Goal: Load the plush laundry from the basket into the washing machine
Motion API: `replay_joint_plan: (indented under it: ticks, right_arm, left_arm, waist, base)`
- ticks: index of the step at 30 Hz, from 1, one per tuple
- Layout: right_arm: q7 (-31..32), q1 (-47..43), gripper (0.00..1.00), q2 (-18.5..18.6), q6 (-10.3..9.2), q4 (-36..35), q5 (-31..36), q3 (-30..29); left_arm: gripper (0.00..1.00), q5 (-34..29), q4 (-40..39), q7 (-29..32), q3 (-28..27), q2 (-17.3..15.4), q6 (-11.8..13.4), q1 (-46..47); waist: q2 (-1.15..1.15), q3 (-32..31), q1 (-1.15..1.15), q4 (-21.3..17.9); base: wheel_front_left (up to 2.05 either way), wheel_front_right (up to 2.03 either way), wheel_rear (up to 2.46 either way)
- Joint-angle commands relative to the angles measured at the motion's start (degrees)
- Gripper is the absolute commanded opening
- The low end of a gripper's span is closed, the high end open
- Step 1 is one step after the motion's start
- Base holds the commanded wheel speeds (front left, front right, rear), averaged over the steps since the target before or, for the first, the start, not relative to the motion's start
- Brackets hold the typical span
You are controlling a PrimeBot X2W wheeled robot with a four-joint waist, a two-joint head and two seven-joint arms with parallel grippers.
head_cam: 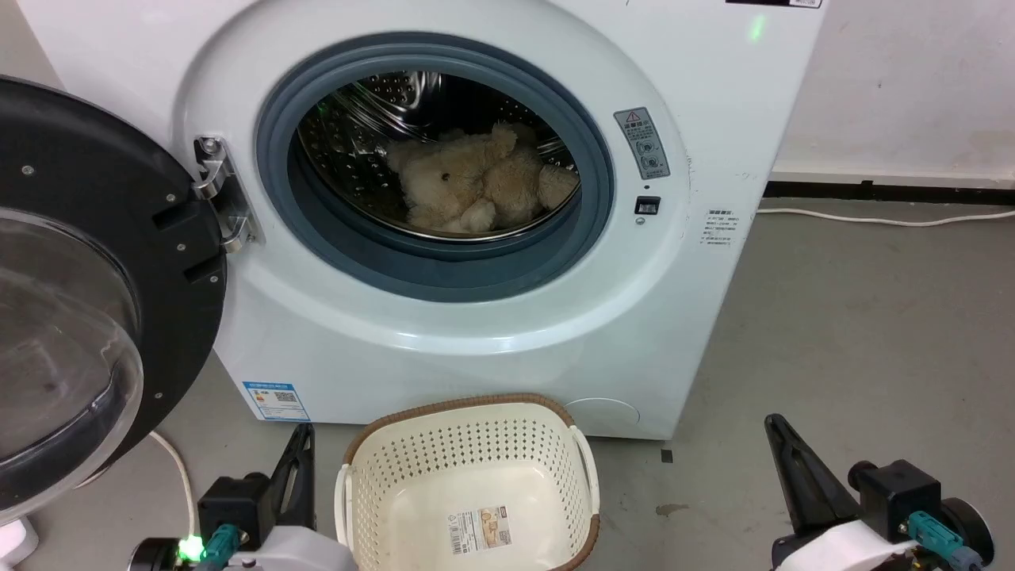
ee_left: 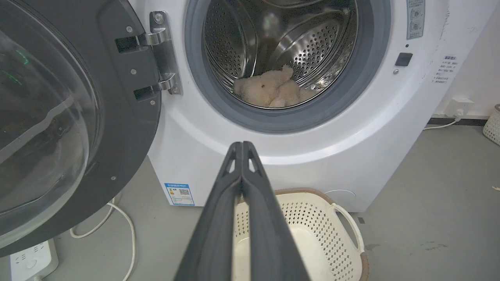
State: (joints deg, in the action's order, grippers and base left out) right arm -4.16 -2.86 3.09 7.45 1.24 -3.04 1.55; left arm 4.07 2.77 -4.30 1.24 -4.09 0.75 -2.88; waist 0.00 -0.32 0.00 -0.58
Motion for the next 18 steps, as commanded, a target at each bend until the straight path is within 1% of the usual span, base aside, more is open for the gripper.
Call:
replay_joint_plan:
  ticks: [1, 18]
  right_arm:
    - [0.3, 1.1, 0.0, -0.2, 0.02, -0.4, 0.6, -0.3]
    - [2.2, 2.0, 0.0, -0.2, 0.03, -0.8, 1.8, -0.9]
  left_arm:
    - [0.0, -0.6, -0.6, 0.5, -0.2, 0.3, -0.3, 1.0]
    - [0.0, -2.3, -1.6, 2.3, -0.7, 0.8, -0.5, 1.9]
  waist:
    - [0.0, 0.0, 0.0, 0.0]
    - [0.0, 0.2, 0.0, 0.3]
  base:
    - [0.0, 0.0, 0.0]
    - [0.0, 0.0, 0.0]
